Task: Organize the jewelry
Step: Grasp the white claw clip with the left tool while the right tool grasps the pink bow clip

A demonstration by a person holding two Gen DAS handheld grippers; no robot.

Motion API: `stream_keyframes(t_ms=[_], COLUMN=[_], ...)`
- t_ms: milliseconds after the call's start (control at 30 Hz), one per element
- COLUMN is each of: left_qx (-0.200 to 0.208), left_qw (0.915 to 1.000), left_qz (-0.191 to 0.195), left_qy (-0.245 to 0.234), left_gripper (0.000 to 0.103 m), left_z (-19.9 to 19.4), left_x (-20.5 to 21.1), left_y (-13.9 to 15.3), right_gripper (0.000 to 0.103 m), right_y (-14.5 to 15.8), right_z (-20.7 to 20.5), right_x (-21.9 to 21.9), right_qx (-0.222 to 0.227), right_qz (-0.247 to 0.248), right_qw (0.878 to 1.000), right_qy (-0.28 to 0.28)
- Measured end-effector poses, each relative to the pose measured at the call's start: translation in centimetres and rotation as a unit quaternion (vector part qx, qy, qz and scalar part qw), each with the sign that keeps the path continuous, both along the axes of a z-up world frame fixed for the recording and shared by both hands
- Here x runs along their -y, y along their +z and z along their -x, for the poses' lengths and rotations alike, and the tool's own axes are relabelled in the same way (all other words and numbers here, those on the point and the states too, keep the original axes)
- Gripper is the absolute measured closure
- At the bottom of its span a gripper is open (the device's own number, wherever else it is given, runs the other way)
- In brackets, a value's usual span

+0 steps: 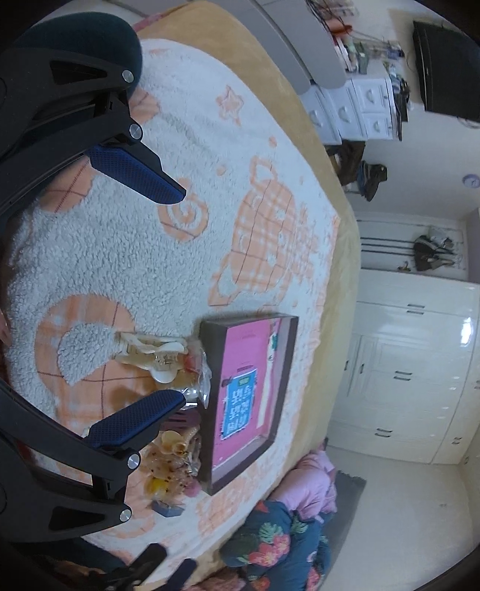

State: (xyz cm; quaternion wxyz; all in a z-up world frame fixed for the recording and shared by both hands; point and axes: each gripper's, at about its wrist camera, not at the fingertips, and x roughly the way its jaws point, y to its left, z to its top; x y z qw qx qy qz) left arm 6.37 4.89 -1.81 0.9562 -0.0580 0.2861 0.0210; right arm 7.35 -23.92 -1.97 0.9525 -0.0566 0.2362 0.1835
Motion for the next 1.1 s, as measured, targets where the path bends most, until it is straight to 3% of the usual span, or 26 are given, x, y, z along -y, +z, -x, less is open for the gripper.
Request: stream_keyframes(t_ms=[333, 533, 733, 800, 833, 867, 900, 1000, 1100], left_qx=[-0.065, -0.098, -0.124, -0.126, -0.126, -0.126, -0.128, -0.143, -0.14], left_qw=[0.9961, 0.9922, 0.9873, 0.9862, 0.9861, 0.9858, 0.9852, 0.9816, 0.982], left_qz=[-0.036, -0.024, -0.011, -0.015, -0.012, -0.01, -0.009, -0.004, 0.006], left_qy=[-0.048, -0.072, -0.098, -0.106, -0.108, -0.11, -0.114, -0.126, -0.127], left_gripper=[0.011, 0.017, 0.033, 0.04, 0.045, 0.05, 0.061, 0.079, 0.083], left_z=[-3.6, -5.4, -6.4, -6.5, -6.5, -6.7, -6.7, -6.9, -6.8], left_x=[2.0, 1.9, 2.6, 3.1, 3.2, 3.4, 3.7, 4.2, 3.7], left_y=[-2.2, -3.5, -4.7, -4.9, -5.0, -5.1, -5.2, -6.0, -6.0], right_gripper=[0.006, 0.008, 0.033, 0.056, 0.059, 0.068, 0.076, 0.084, 0.086], right_y=[-1.4, -3.5, -5.5, -5.7, -6.0, -6.1, -6.3, -6.2, -5.9], right_z=[-6.4, -9.7, -10.7, -10.6, -10.6, -10.5, -10.4, -9.8, -9.6], right_x=[-1.0, -1.6, -2.1, -2.2, -2.1, -2.0, -1.9, -1.8, -1.6], right_qx=[-0.079, -0.127, -0.157, -0.158, -0.159, -0.158, -0.156, -0.149, -0.137], right_qz=[0.011, 0.015, 0.026, 0.025, 0.023, 0.022, 0.02, 0.017, 0.009], right_qw=[0.997, 0.992, 0.987, 0.987, 0.987, 0.987, 0.987, 0.989, 0.99], right_qy=[0.001, 0.002, 0.007, 0.009, 0.012, 0.012, 0.014, 0.019, 0.02])
